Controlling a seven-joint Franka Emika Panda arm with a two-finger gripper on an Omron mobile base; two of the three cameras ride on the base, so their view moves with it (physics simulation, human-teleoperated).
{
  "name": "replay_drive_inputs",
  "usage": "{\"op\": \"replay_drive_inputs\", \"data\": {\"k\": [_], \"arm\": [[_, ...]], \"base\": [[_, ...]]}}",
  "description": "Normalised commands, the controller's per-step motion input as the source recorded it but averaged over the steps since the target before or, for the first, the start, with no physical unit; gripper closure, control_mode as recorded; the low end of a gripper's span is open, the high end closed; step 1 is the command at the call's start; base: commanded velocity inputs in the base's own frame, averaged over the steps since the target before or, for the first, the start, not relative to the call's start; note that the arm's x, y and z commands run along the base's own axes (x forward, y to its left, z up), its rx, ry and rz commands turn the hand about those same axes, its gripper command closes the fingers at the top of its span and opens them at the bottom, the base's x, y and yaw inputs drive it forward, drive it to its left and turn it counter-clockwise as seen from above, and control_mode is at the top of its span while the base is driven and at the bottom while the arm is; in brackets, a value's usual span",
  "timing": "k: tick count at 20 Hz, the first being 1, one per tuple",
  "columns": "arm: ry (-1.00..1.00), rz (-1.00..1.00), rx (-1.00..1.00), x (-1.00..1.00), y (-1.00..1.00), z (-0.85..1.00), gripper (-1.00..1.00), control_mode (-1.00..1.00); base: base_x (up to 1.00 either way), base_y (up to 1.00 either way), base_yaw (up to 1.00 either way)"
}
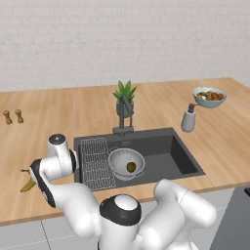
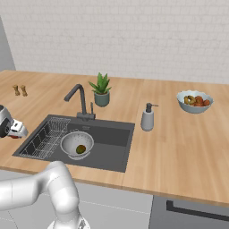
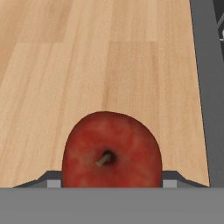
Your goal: Put the colander in the sink, put the banana, apple, mango in the colander, and turn on the sink faucet and pour water over the colander.
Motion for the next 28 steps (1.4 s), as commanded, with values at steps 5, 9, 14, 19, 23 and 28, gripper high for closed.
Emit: {"op": "replay_drive_inputs", "data": {"k": [5, 9, 14, 19, 23, 28], "arm": [[-0.01, 0.00, 0.00, -0.08, -0.23, 0.27, 1.00, -1.00], [0.00, -0.01, 0.00, -0.11, -0.55, 0.50, 1.00, -1.00], [0.00, -0.02, 0.00, -0.19, -0.95, 0.28, 1.00, -1.00], [0.00, 0.00, 0.00, -0.22, -1.00, 0.11, 1.00, -1.00], [0.00, 0.00, 0.00, -0.21, -1.00, 0.03, 1.00, -1.00], [0.00, 0.00, 0.00, -0.09, -1.00, 0.06, 1.00, -1.00]], "base": [[0.00, 0.00, 0.00], [0.00, 0.00, 0.00], [0.00, 0.00, 0.00], [0.00, 0.00, 0.00], [0.00, 0.00, 0.00], [0.00, 0.00, 0.00]]}}
